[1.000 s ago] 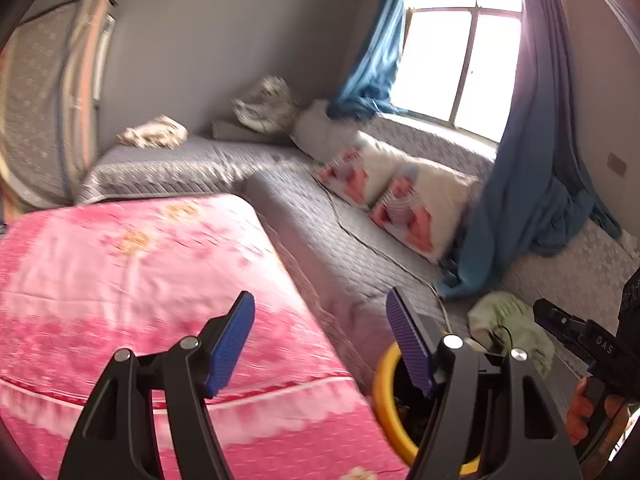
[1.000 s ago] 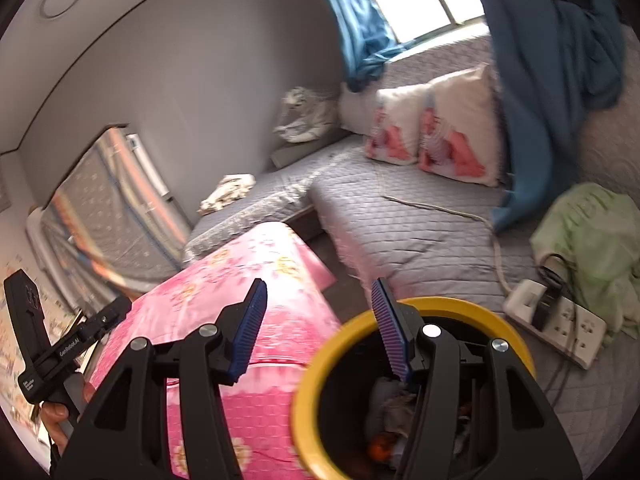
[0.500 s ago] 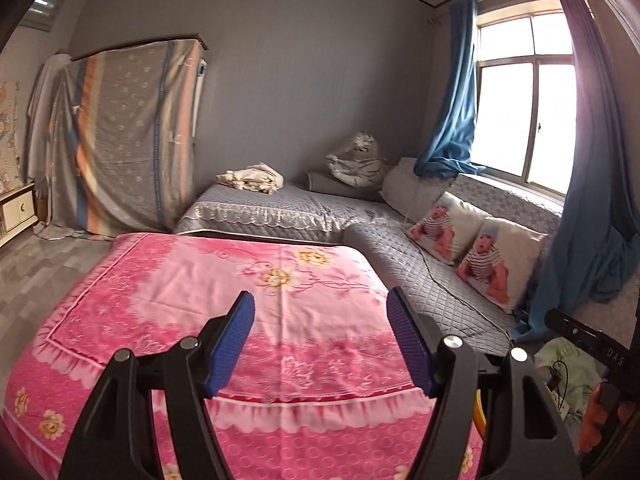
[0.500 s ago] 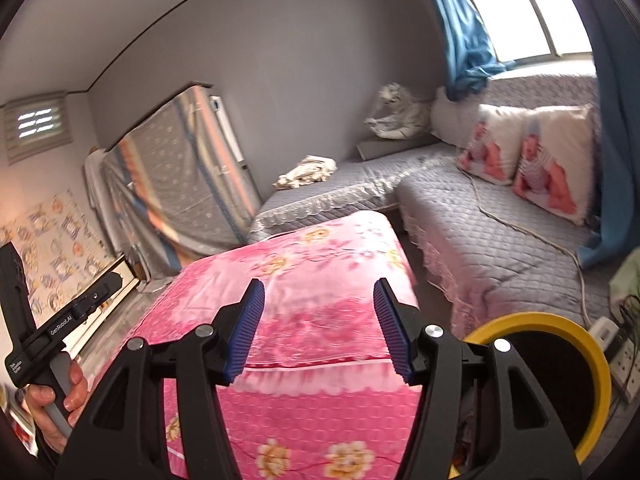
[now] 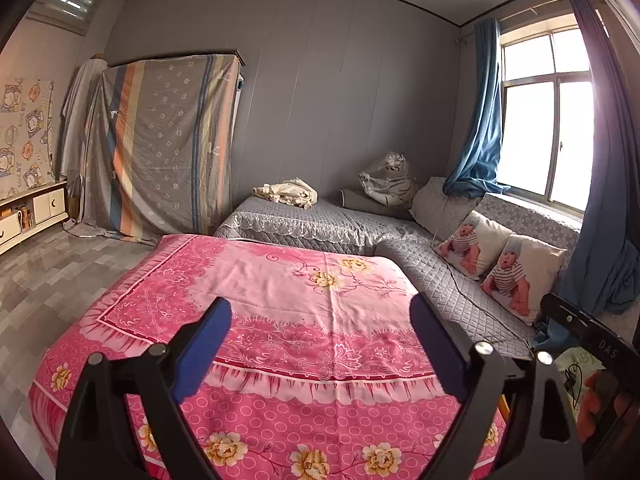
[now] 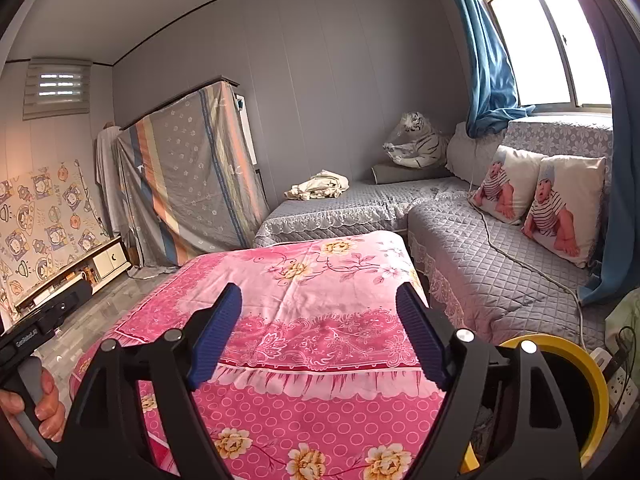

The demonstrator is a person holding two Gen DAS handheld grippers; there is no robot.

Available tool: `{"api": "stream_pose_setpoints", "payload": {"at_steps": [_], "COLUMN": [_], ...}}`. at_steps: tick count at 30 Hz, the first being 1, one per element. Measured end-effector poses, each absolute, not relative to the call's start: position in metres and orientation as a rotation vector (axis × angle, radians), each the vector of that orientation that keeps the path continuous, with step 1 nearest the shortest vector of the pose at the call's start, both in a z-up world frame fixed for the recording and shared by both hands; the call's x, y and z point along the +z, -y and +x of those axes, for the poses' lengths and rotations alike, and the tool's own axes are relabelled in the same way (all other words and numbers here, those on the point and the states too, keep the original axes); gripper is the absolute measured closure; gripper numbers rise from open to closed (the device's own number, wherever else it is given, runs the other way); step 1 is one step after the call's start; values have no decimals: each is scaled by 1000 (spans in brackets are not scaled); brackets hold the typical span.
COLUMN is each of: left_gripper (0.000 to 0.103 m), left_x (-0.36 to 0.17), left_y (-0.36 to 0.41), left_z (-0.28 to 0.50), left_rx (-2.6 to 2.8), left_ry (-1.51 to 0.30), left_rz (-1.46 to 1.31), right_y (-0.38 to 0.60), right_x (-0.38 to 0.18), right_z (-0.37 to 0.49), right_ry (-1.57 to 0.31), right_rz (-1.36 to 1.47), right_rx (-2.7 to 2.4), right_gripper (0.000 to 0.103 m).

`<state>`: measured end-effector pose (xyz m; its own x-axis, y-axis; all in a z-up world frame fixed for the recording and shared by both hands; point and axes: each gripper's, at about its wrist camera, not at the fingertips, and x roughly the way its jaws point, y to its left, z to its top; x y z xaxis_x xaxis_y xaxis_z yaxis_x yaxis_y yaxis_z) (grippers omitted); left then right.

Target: Collect trash

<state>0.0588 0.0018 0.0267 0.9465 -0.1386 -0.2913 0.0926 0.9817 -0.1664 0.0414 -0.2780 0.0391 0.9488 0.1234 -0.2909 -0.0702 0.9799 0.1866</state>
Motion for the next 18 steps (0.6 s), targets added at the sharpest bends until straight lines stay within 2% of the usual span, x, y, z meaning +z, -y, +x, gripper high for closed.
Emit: {"api": "stream_pose_setpoints", "payload": {"at_steps": [4, 10, 18], "left_gripper": [10, 8, 8], "left_x": [27, 25, 21], "left_y": [-3, -11, -6], "left_z": [51, 46, 33], "left_rx": [-88, -84, -71], "left_ry": [-275, -259, -203], "left_rz": [-138, -169, -137], "right_y": [277, 277, 271], "right_x": [37, 34, 24], "right_z": [38, 37, 34], "right_ry": [-286, -273, -268], "right_rz": [189, 172, 135], "right_rx": [88, 78, 62], "right_gripper": [17, 11, 10]}}
